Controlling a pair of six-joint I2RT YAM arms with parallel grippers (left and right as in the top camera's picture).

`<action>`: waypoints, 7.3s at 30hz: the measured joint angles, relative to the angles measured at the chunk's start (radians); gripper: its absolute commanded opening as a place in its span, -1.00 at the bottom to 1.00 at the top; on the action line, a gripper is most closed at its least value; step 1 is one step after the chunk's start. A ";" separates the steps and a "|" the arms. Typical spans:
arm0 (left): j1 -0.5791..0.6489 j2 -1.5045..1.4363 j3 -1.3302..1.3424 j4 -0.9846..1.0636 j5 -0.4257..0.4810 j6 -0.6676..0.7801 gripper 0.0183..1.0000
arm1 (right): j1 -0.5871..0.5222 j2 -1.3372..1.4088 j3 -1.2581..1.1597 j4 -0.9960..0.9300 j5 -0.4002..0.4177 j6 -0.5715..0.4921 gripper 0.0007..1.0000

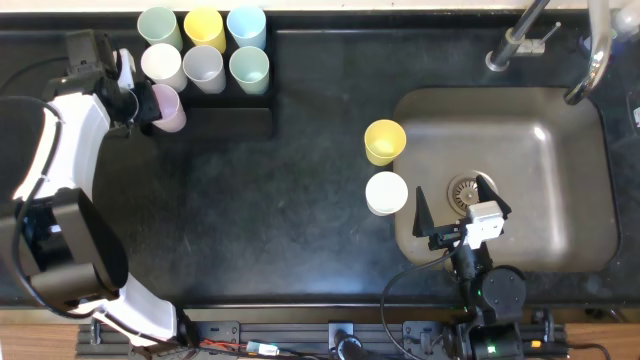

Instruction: Store Cups

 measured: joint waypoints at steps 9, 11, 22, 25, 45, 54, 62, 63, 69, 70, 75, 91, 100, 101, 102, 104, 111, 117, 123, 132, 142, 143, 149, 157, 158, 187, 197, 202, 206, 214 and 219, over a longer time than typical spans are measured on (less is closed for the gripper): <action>-0.025 -0.190 0.142 -0.274 -0.051 -0.069 0.81 | 0.000 0.000 0.000 0.000 0.000 0.000 1.00; -0.056 -0.243 0.234 -0.340 -0.071 -0.091 0.91 | 0.000 0.000 0.000 0.000 0.000 0.000 0.99; -0.542 -0.226 0.666 -0.557 -0.169 -0.340 1.00 | 0.000 0.000 0.000 0.000 0.000 0.000 1.00; -0.676 -0.132 0.701 -0.570 -0.177 -0.408 1.00 | 0.000 0.000 0.000 0.000 0.000 -0.001 0.99; -0.977 0.324 0.718 -0.571 -0.094 -0.603 0.87 | 0.000 0.000 0.000 0.000 0.000 -0.001 1.00; -0.977 0.472 0.719 -0.415 -0.055 -0.621 -0.96 | 0.000 0.000 0.000 0.000 0.000 -0.001 1.00; -0.976 0.477 0.722 -0.430 -0.059 -0.617 -0.96 | 0.000 0.000 0.000 0.000 0.000 0.000 1.00; -0.974 0.470 0.722 -0.437 -0.068 -0.619 -0.96 | 0.000 0.000 0.000 0.000 0.000 -0.001 0.99; -0.892 0.274 0.721 -0.513 -0.172 -0.811 -0.96 | 0.000 0.000 0.000 0.000 0.000 0.000 1.00; -0.862 0.221 0.721 -0.537 -0.183 -0.858 -0.96 | 0.000 0.000 0.000 0.000 0.000 0.000 1.00; -0.626 -0.049 0.738 -0.735 -0.241 -1.112 -0.96 | 0.000 0.000 0.000 0.000 0.000 0.000 1.00; -0.363 -0.127 0.332 -0.545 -0.198 -1.340 -0.96 | 0.000 0.000 0.000 0.000 0.000 0.000 0.99; -0.352 -0.096 0.275 -0.542 -0.163 -1.352 -0.96 | 0.000 0.000 0.000 0.000 0.000 0.000 1.00; -0.352 -0.085 0.275 -0.542 -0.161 -1.352 -0.96 | 0.000 0.000 0.000 0.000 0.000 0.000 0.99; -0.352 -0.075 0.275 -0.542 -0.160 -1.353 -0.96 | 0.000 0.000 0.000 0.000 0.000 0.000 1.00; -0.352 -0.052 0.275 -0.542 -0.160 -1.355 -0.96 | 0.000 0.000 0.000 0.000 0.000 0.000 1.00; -0.343 0.014 0.275 -0.527 -0.160 -1.363 -0.96 | 0.000 0.000 0.000 0.000 0.000 0.000 1.00; -0.340 0.062 0.275 -0.486 -0.160 -1.375 -0.96 | 0.000 0.000 0.000 0.000 0.000 0.000 0.99; -0.339 0.097 0.275 -0.468 -0.160 -1.377 -0.96 | 0.000 0.000 0.000 0.000 0.000 -0.001 0.99; -0.325 0.125 0.275 -0.459 -0.160 -1.378 -0.96 | 0.000 0.000 0.000 0.000 0.000 0.000 1.00; -0.325 0.165 0.273 -0.425 -0.160 -1.378 -0.74 | 0.000 0.000 0.000 0.000 0.000 -0.001 1.00; -0.325 0.165 0.272 -0.422 -0.160 -1.378 -0.62 | 0.000 0.000 0.000 0.000 0.000 0.000 0.99; -0.325 0.165 0.272 -0.409 -0.161 -1.383 -0.14 | 0.000 0.000 0.000 0.000 0.000 0.000 1.00; -0.325 0.071 0.253 -0.409 -0.183 -1.340 0.49 | 0.000 0.000 0.000 0.000 0.000 0.000 0.99; -0.325 0.026 0.250 -0.409 -0.189 -1.330 0.64 | 0.000 0.000 0.000 0.000 0.000 0.000 1.00; -0.260 -1.503 -1.012 0.956 -0.072 -0.007 1.00 | 0.000 0.000 0.000 0.000 0.000 -0.001 1.00; -0.260 -1.833 -1.334 1.003 0.014 0.013 1.00 | 0.000 0.000 0.000 0.000 0.000 0.000 1.00; -0.261 -1.835 -1.404 0.852 0.042 0.016 1.00 | 0.000 0.000 0.000 0.000 0.000 -0.001 0.99; -0.263 -1.836 -1.404 0.803 0.050 0.016 1.00 | 0.000 0.000 0.000 0.000 0.000 0.000 1.00; -0.263 -1.836 -1.404 0.672 0.050 0.016 1.00 | 0.000 0.000 0.000 -0.001 0.000 0.000 1.00; -0.263 -1.836 -1.404 0.672 0.050 0.016 1.00 | 0.000 0.000 0.000 0.000 0.000 0.000 1.00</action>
